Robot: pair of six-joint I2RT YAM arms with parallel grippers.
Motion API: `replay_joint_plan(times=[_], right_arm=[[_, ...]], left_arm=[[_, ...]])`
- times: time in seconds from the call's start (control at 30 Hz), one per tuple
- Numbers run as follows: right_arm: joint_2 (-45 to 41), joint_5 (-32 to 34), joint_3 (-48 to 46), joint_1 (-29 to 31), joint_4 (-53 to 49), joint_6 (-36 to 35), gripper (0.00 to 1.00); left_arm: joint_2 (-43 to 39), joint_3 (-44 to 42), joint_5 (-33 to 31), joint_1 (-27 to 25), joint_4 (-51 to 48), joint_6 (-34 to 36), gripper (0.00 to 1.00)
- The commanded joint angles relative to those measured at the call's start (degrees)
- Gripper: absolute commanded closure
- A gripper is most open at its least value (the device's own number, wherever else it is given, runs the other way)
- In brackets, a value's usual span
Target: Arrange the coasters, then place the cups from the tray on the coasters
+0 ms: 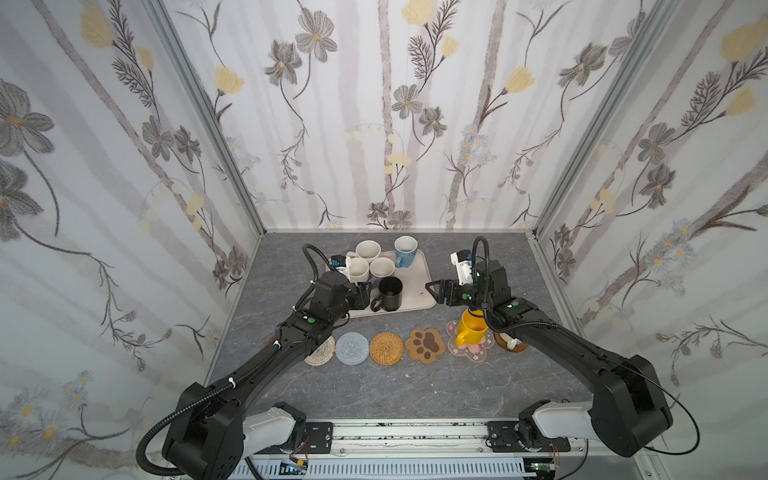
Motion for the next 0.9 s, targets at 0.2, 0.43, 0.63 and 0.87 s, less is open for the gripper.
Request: replay_joint_plan(times=[0.2,0.43,0.63,0.87], right_arm=[[-1.17,-2.31,-3.08,-1.17,6.11,0.1,0.22],[-0.84,-3.53,-4.32,-1.69,8.37,0.61,0.22],[0.13,-4.31,-4.68,-1.87,9.76,1.16,0.24],[-0.3,-4.27,-4.93,-2.0,9.54,1.05,0.25]], left_arm=[[6.42,5.05,2.74,0.17,-3.06,5.04,0.49],[12.54,7.08,4.65,0.1,-2.8,5.53,0.49],[16.44,8.07,3.65,-1.6,-2.54,7.29,0.53],[19.96,8.87,2.57,-2.95,-2.51,8.37,0.59]])
